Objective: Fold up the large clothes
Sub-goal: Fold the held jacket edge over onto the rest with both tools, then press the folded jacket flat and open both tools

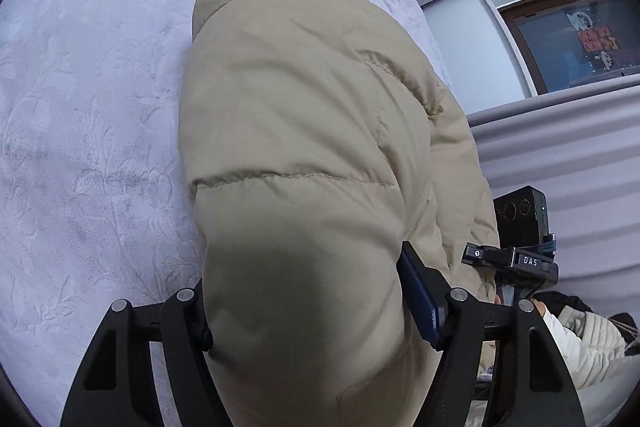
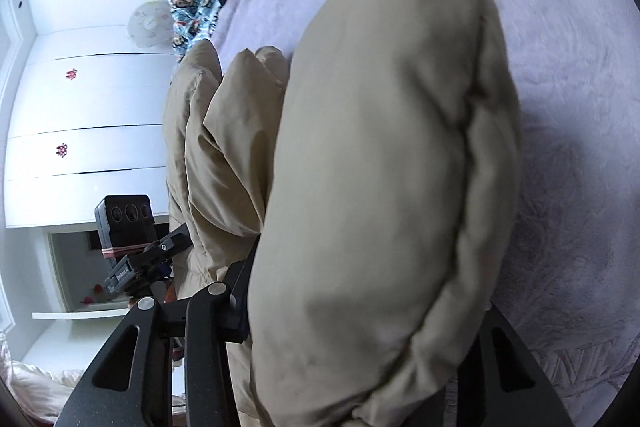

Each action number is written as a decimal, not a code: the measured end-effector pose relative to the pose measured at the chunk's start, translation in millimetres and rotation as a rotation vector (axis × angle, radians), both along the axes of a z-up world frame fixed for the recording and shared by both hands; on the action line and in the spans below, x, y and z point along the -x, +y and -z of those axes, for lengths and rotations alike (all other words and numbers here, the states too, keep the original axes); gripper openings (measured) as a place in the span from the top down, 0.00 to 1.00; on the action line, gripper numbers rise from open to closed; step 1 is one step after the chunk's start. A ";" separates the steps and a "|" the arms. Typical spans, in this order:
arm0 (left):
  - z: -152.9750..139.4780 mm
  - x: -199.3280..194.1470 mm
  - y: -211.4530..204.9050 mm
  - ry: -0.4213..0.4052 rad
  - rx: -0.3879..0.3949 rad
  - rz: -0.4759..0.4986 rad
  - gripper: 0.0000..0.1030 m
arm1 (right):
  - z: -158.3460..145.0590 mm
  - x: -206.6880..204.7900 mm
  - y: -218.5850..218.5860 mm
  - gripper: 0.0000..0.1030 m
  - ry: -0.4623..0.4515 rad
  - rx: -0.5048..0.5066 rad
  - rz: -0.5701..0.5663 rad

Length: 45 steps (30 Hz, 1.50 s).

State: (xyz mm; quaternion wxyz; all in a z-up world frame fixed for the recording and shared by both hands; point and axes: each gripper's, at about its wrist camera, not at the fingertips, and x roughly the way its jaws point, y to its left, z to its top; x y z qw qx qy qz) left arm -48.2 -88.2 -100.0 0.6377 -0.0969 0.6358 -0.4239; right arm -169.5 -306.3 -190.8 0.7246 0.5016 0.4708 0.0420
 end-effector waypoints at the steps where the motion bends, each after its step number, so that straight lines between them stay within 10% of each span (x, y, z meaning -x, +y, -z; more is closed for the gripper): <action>1: -3.8 -3.7 7.3 -0.009 0.006 -0.007 0.28 | -5.0 -3.5 1.8 0.53 -0.011 0.010 -0.001; 14: -24.2 -153.7 52.8 -0.143 -0.008 -0.121 0.28 | -27.9 -149.3 41.4 0.53 -0.127 0.132 -0.035; 22: 39.7 -214.2 61.1 -0.113 -0.097 -0.194 0.26 | -3.7 -226.1 57.5 0.53 -0.097 0.194 -0.047; 32: 63.8 -208.4 37.0 -0.153 -0.141 -0.187 0.13 | 19.6 -236.2 62.2 0.45 -0.030 0.161 -0.014; 45: -6.0 -197.3 42.3 -0.449 -0.330 -0.274 0.13 | -35.0 -196.8 44.4 0.41 0.039 0.343 0.080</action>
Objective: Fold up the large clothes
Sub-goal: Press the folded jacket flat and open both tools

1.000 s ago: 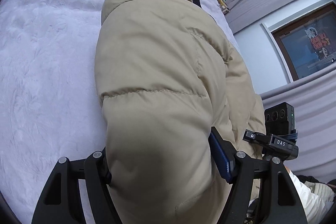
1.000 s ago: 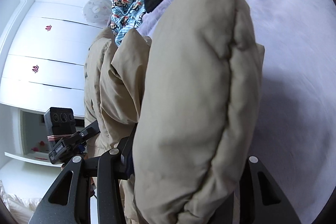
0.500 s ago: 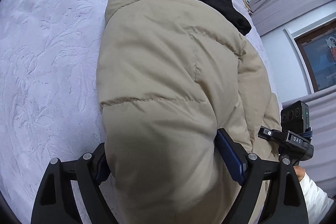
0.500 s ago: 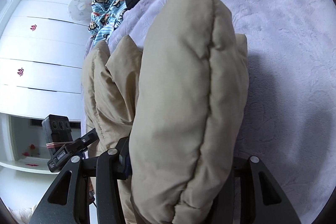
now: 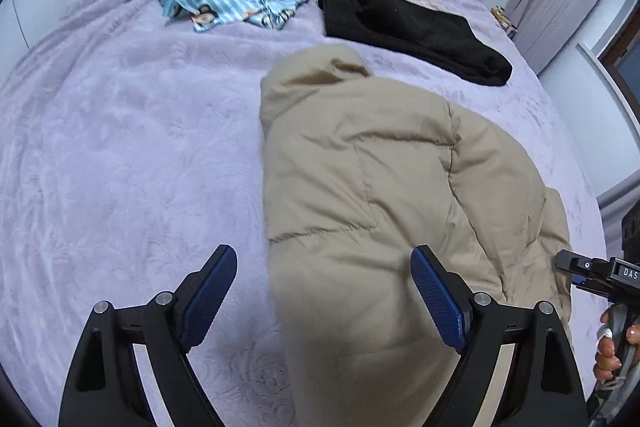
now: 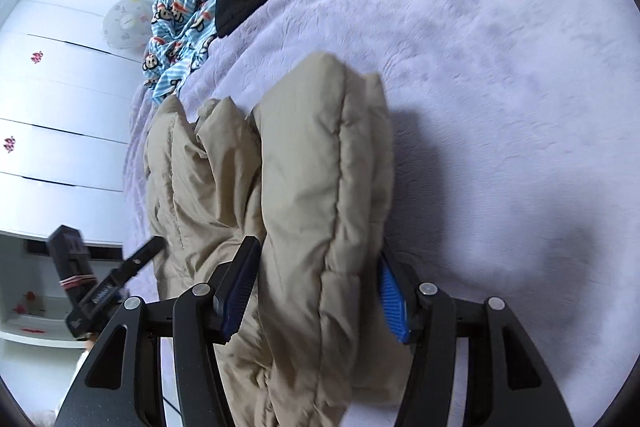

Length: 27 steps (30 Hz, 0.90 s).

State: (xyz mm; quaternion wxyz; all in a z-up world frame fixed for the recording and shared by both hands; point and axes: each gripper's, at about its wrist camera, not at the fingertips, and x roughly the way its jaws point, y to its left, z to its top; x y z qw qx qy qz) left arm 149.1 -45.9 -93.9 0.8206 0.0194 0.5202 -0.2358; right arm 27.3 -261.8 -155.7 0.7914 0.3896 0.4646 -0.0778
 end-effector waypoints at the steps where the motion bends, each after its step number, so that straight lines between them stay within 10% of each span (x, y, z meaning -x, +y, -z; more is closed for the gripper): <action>1: -5.6 1.5 4.4 -0.020 -0.003 -0.004 0.13 | -9.0 4.2 -2.0 0.41 0.000 0.029 0.014; 8: -18.1 44.1 5.6 -0.104 -0.070 0.068 0.13 | -46.3 41.3 15.8 0.44 -0.055 0.122 0.043; 14: 15.3 85.2 -3.2 -0.049 -0.124 0.129 0.13 | -61.1 61.5 69.9 0.70 -0.075 0.221 -0.061; 27: 25.4 101.1 -2.8 0.009 -0.170 0.131 0.13 | 36.4 69.2 93.6 0.73 0.129 0.116 -0.039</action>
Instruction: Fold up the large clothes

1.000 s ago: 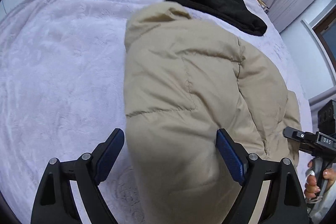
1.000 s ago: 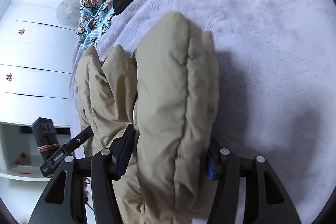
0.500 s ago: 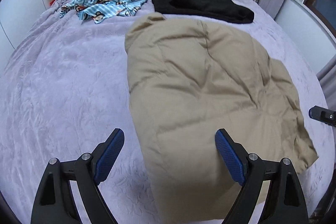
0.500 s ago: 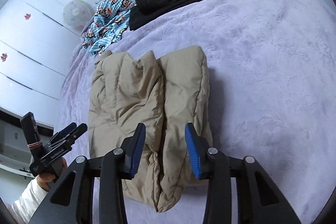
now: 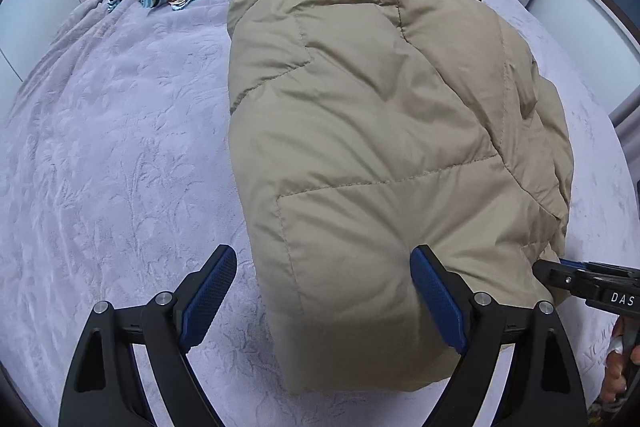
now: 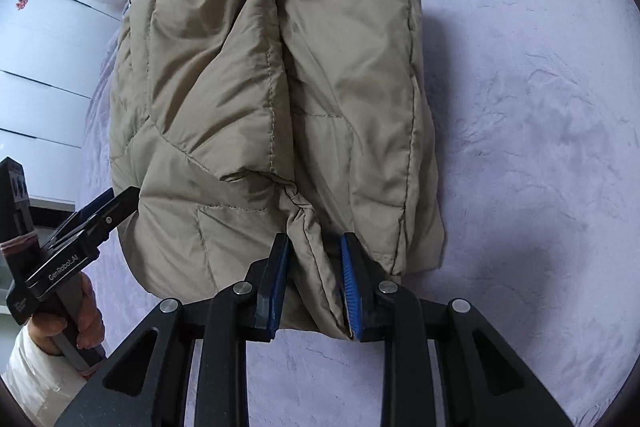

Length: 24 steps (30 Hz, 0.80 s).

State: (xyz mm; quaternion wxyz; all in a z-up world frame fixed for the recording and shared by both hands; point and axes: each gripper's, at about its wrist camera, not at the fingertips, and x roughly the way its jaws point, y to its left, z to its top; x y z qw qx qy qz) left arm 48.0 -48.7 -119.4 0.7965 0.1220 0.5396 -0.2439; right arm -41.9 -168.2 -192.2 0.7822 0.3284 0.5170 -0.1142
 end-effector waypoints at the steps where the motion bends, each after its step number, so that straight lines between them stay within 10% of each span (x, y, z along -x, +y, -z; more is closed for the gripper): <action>1: -2.8 1.6 1.1 0.002 -0.002 -0.006 0.13 | -2.2 0.9 1.6 0.73 0.000 0.004 0.000; 24: -58.5 57.6 39.0 0.081 -0.025 -0.028 0.13 | -73.8 48.7 45.8 0.72 0.004 -0.001 0.035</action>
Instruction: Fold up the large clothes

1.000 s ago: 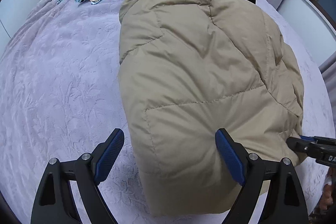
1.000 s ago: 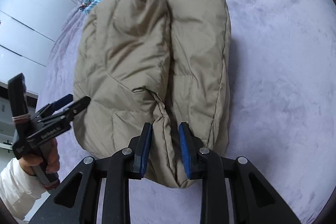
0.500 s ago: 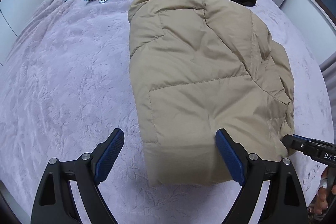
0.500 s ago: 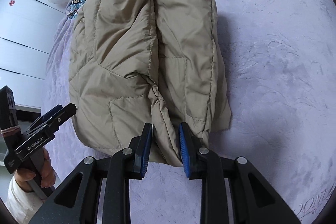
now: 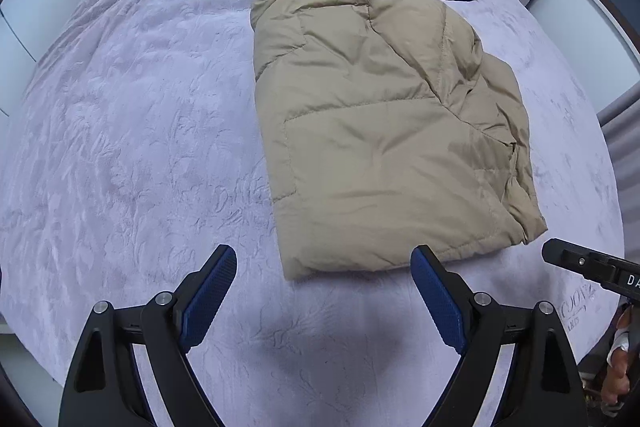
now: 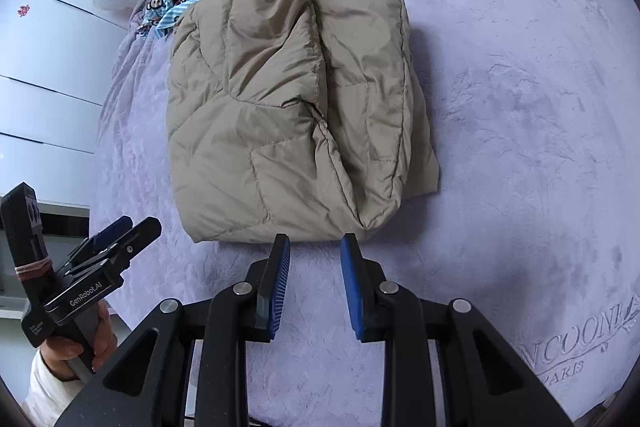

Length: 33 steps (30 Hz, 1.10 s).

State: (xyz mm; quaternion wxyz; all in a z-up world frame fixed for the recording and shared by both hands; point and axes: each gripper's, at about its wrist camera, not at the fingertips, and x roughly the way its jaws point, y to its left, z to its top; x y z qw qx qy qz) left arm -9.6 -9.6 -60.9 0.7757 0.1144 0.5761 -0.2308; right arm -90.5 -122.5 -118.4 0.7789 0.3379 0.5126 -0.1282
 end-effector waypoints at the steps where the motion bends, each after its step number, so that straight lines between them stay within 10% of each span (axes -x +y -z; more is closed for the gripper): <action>1: -2.0 3.2 1.5 0.003 0.000 0.001 0.13 | -1.5 3.4 2.6 0.72 0.001 -0.002 0.003; 22: -51.3 35.7 30.4 -0.027 0.005 -0.059 0.13 | -46.0 19.0 46.0 0.72 -0.017 0.100 0.007; 26: -61.3 32.7 35.6 -0.055 0.011 -0.074 0.13 | -60.0 17.5 49.0 0.45 -0.016 0.157 0.007; 33: -82.7 30.5 36.9 -0.109 0.010 -0.089 0.00 | -85.2 10.8 53.7 0.43 -0.027 0.236 0.007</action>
